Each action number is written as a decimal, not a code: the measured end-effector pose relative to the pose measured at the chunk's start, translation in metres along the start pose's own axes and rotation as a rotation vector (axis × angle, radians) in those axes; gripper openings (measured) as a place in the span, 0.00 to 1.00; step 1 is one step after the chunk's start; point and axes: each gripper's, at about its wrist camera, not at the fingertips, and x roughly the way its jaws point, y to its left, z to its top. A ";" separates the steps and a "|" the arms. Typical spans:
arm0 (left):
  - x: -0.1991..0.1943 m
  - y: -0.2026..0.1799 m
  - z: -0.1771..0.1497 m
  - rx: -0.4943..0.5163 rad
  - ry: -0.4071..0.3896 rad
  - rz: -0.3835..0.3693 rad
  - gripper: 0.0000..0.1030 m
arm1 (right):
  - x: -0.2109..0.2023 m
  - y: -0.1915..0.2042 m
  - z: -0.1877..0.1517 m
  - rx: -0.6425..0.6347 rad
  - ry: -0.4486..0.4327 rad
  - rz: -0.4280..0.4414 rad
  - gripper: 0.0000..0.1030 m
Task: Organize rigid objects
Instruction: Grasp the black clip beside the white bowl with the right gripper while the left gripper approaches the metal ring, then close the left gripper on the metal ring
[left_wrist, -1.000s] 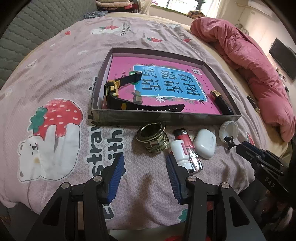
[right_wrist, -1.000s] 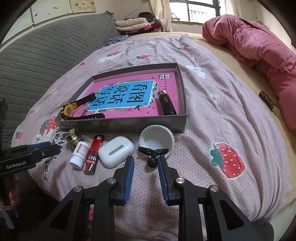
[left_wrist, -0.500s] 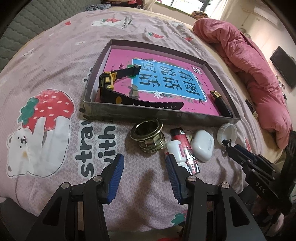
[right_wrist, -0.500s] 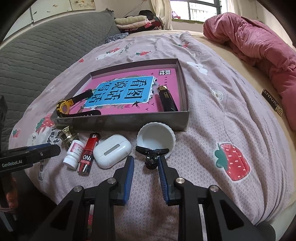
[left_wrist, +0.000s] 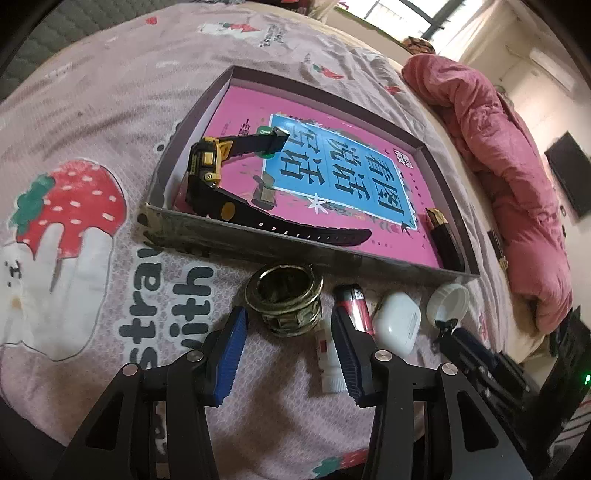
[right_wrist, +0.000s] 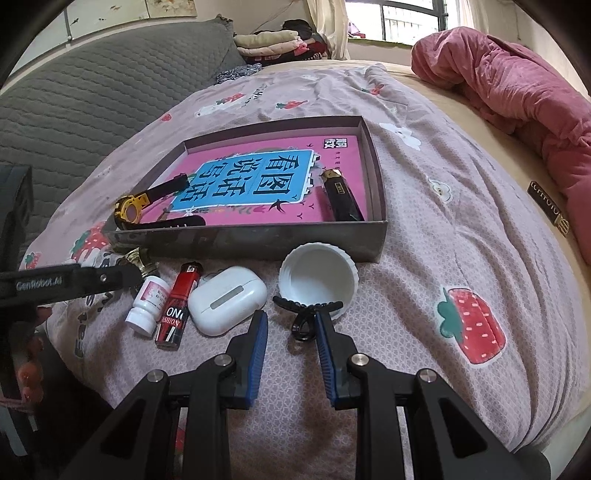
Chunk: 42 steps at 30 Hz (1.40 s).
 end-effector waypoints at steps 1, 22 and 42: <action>0.002 0.001 0.001 -0.010 0.004 -0.007 0.47 | 0.000 0.000 0.000 0.003 0.001 0.003 0.26; 0.016 -0.005 0.010 -0.007 -0.004 0.003 0.40 | 0.006 0.001 -0.002 -0.009 0.010 0.046 0.20; 0.023 -0.005 0.014 -0.008 -0.006 -0.008 0.36 | -0.001 0.003 0.000 -0.017 -0.017 0.065 0.16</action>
